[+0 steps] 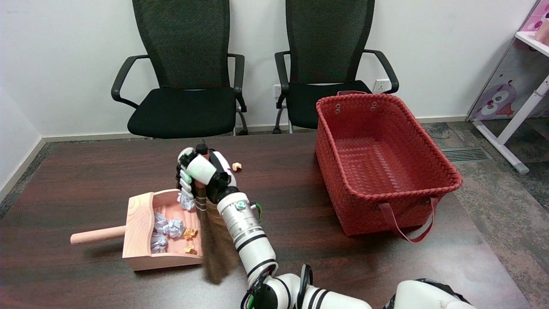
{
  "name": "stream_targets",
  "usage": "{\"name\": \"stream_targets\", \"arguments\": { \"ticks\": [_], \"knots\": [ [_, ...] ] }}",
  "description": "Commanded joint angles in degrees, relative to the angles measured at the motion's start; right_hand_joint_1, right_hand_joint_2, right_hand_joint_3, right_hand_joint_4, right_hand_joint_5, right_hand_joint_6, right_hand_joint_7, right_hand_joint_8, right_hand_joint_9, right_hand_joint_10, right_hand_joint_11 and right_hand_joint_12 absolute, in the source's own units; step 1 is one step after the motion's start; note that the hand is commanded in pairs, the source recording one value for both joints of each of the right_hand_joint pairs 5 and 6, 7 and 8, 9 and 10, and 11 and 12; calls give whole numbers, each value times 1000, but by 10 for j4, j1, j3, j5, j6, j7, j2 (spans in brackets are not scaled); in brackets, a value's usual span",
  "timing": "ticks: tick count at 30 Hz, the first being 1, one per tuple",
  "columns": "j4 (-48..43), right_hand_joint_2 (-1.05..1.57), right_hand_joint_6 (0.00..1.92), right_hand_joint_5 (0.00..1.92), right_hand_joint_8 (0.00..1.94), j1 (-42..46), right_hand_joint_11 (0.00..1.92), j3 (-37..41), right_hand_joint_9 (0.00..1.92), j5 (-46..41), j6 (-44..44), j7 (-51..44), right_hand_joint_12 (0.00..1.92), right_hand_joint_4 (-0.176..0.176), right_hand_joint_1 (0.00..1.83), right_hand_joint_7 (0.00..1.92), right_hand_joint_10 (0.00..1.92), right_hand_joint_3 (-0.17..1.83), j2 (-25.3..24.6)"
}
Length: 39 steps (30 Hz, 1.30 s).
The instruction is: Sweep the paper ball into the dustpan.
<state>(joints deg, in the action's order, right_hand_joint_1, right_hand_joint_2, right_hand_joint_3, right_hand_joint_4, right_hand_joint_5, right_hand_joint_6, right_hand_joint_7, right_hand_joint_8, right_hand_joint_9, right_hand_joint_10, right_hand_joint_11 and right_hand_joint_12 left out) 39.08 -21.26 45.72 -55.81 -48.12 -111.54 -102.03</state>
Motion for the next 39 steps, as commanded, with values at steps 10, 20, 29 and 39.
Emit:
{"name": "stream_targets", "arguments": {
  "ticks": [10, 20, 29, 39],
  "knots": [
    [94, 624, 1920, 1920, 1920, -44, 1920, -86, 1920, -50, -68, 422, 1920, -7, 783, 1920, 1920, 1647, 60],
    [177, 703, 1920, 1920, 1920, -42, 1920, -90, 1920, -25, -57, 390, 1920, -10, 784, 1920, 1920, 1549, 113],
    [234, 899, 1920, 1920, 1920, -50, 1920, -83, 1920, -33, -42, 336, 1920, -9, 767, 1920, 1920, 1513, 171],
    [308, 1055, 1920, 1920, 1920, -114, 1920, -86, 1920, -27, 121, 253, 1920, -6, 742, 1920, 1920, 1642, 273]
  ]
}}
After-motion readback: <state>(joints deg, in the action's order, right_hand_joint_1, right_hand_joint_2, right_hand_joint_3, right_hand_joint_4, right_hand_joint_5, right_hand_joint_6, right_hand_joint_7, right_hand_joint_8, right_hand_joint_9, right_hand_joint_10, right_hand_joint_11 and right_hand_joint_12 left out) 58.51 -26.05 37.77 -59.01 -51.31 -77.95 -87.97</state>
